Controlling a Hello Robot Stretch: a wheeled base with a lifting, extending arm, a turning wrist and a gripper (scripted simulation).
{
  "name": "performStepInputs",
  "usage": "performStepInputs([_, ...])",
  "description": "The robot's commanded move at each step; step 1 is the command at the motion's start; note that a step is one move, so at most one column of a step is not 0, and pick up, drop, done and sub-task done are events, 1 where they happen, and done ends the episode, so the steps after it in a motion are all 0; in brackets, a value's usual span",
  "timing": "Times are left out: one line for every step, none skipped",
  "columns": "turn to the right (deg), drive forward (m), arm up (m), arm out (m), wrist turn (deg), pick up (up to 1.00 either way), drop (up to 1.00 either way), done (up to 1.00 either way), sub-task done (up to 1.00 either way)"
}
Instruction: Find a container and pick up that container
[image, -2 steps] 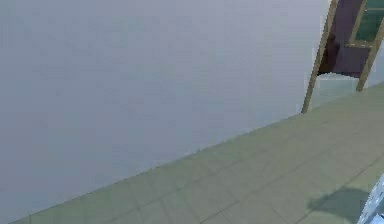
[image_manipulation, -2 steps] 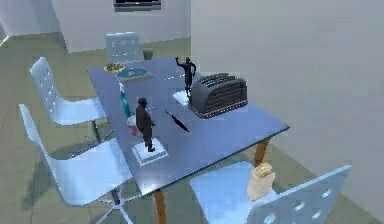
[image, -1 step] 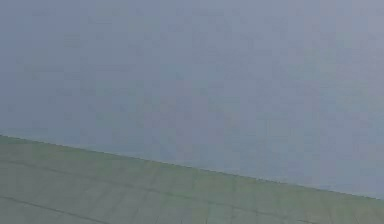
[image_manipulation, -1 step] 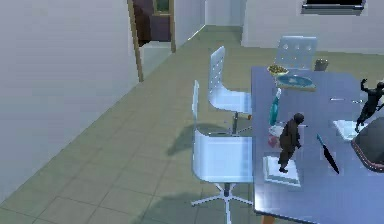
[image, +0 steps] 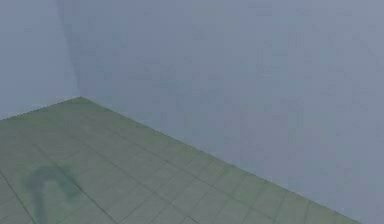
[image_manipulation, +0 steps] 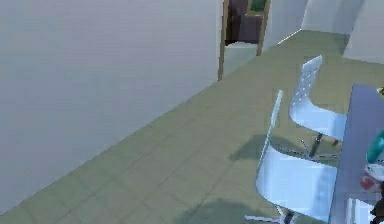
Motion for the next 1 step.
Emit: performStepInputs([0.0,0.15,0.00,0.00,0.0,0.00,0.00,0.00,0.00])
